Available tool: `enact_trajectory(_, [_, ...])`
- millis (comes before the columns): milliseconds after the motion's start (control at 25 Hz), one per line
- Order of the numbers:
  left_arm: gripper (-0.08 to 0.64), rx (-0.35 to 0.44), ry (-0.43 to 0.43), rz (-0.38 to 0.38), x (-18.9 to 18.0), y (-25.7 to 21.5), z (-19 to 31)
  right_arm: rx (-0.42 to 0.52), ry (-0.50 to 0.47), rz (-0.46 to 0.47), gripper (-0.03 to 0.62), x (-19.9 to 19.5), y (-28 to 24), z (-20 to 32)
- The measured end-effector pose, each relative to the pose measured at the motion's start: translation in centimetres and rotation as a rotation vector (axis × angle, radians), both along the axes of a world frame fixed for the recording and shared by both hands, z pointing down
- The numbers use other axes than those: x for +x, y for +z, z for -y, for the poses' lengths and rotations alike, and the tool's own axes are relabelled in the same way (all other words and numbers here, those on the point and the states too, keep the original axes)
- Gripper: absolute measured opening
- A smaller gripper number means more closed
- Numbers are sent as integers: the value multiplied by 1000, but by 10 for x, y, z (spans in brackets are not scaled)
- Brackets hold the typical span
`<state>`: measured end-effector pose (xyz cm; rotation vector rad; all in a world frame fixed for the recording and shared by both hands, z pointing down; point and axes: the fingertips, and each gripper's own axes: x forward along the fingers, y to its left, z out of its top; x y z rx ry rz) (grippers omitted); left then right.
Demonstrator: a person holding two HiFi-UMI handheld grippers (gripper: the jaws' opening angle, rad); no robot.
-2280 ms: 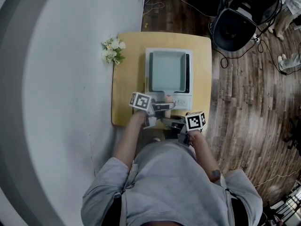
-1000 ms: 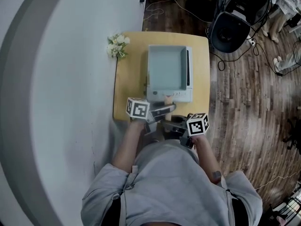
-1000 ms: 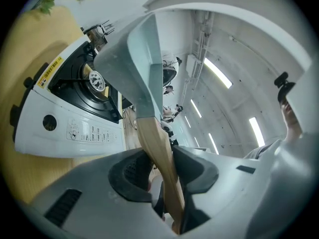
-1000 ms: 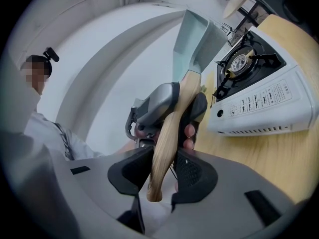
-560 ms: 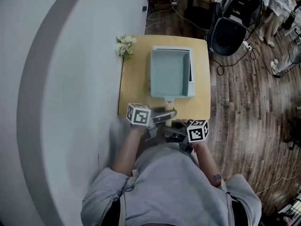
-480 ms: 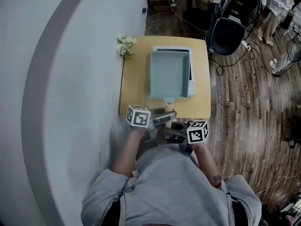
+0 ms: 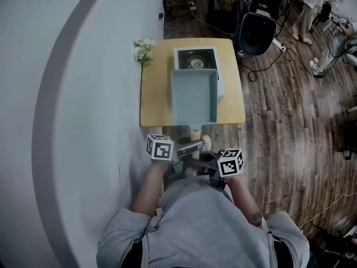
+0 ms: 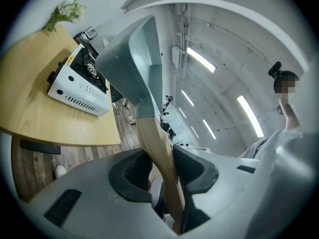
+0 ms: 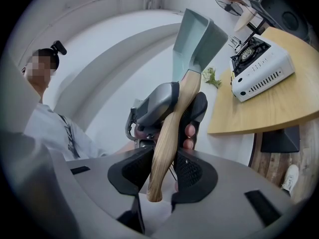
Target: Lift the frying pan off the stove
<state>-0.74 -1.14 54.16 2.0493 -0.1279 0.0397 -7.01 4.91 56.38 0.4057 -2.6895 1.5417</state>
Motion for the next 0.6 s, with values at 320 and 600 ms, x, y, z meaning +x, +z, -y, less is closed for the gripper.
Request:
enact_trajectory(320, [127,-4,13,9,6,7,-54,-5,-7,-11,121,5,6,-54])
enact_trajectory(600, [129,-5,-24,7,21,-2,-79,-12,-37,-2,121,22,-5,-81])
